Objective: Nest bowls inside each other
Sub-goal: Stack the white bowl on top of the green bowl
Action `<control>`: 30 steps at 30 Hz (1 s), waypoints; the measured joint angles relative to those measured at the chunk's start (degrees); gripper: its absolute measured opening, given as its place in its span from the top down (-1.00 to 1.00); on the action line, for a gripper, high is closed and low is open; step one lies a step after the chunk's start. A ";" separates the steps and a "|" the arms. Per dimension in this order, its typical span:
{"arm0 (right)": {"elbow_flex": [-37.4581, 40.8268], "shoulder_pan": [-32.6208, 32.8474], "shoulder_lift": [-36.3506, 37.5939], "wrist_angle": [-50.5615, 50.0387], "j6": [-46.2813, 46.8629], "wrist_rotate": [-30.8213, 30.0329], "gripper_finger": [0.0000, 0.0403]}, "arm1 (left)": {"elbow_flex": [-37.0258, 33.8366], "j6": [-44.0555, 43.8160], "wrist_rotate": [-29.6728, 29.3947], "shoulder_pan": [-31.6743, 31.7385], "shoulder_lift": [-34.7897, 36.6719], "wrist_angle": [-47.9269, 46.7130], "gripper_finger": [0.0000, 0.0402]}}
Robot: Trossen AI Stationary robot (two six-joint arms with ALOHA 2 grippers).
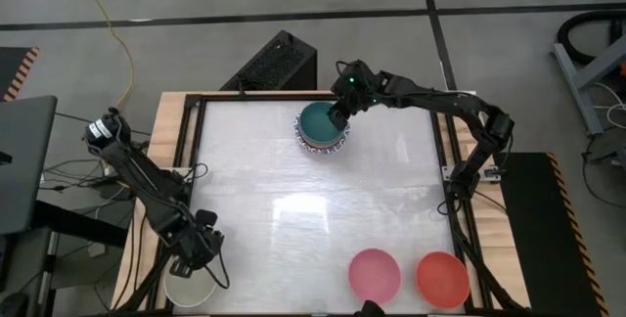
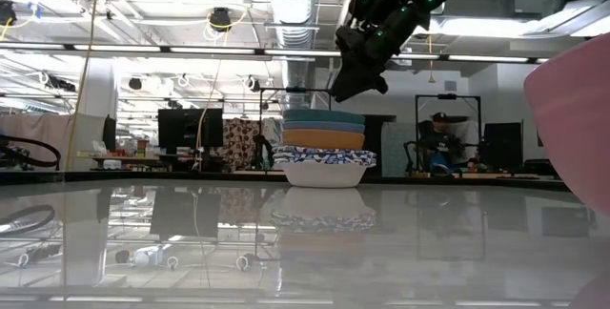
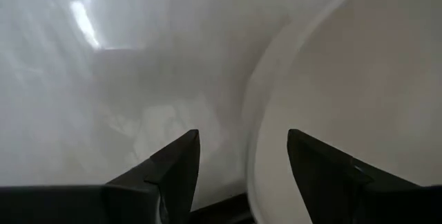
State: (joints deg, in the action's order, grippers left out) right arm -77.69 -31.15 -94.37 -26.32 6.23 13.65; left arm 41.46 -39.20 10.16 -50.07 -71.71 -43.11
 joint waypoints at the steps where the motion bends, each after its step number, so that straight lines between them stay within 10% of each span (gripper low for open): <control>1: 0.00 0.04 0.00 -0.01 0.31 -0.02 0.38 | -0.67 -0.47 0.53 0.12 0.07 0.82 -0.04; 16: 0.00 0.66 -0.02 0.62 1.30 -0.07 0.38 | -0.15 1.62 -5.95 6.66 0.21 -7.42 0.96; 30: 0.00 1.24 -0.02 7.14 2.44 -2.00 0.38 | 12.24 1.69 -73.42 19.69 0.25 -18.16 1.00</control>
State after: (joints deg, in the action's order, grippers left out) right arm -77.69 -29.91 -94.39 -19.19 8.68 11.65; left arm 53.69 -37.52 -63.26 -30.37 -71.46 -61.27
